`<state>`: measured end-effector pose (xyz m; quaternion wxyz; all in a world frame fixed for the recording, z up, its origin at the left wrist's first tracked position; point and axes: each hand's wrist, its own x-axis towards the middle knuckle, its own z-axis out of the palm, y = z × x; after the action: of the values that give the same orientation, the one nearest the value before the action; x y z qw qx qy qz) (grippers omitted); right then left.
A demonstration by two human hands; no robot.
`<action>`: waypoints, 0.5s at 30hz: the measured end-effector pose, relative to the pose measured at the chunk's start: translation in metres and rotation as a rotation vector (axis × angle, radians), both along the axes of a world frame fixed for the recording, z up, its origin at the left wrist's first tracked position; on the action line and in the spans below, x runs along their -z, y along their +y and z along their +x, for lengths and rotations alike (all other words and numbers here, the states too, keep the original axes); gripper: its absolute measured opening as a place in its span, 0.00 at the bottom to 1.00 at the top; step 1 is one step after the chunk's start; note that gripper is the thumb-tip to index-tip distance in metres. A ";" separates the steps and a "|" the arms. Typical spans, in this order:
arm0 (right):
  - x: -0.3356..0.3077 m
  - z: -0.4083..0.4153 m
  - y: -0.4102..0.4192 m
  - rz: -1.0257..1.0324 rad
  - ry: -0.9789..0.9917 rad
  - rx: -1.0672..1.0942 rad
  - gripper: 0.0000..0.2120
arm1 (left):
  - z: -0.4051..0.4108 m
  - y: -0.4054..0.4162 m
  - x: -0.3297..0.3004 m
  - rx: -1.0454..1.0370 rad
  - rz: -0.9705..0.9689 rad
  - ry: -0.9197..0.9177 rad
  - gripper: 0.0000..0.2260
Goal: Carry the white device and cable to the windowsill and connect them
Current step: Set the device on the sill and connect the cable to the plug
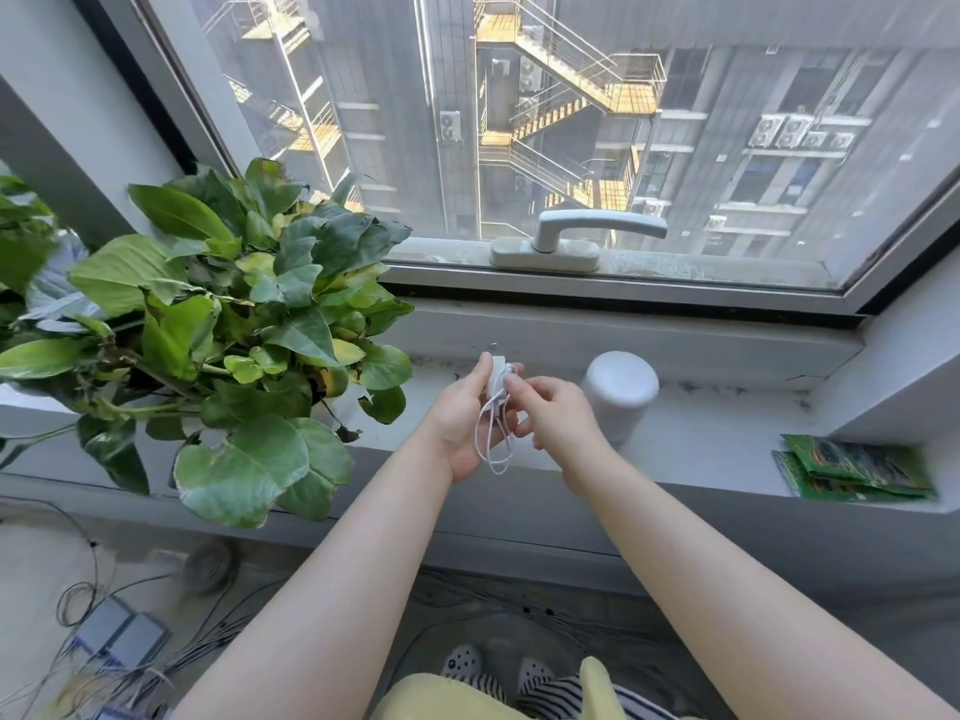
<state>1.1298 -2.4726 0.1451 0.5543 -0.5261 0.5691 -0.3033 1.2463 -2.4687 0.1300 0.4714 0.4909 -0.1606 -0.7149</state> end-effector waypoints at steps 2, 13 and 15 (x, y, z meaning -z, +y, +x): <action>-0.004 0.003 -0.002 0.018 -0.004 0.017 0.13 | -0.001 0.001 -0.002 -0.009 -0.007 -0.039 0.17; -0.012 0.004 -0.004 0.020 -0.165 0.145 0.04 | -0.002 0.002 -0.006 -0.033 -0.050 -0.183 0.17; -0.015 0.001 -0.002 0.027 -0.176 0.136 0.05 | -0.003 0.003 -0.007 -0.042 -0.072 -0.215 0.17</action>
<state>1.1308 -2.4750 0.1597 0.5872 -0.4502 0.5567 -0.3777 1.2430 -2.4654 0.1373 0.4837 0.5507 -0.2254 -0.6419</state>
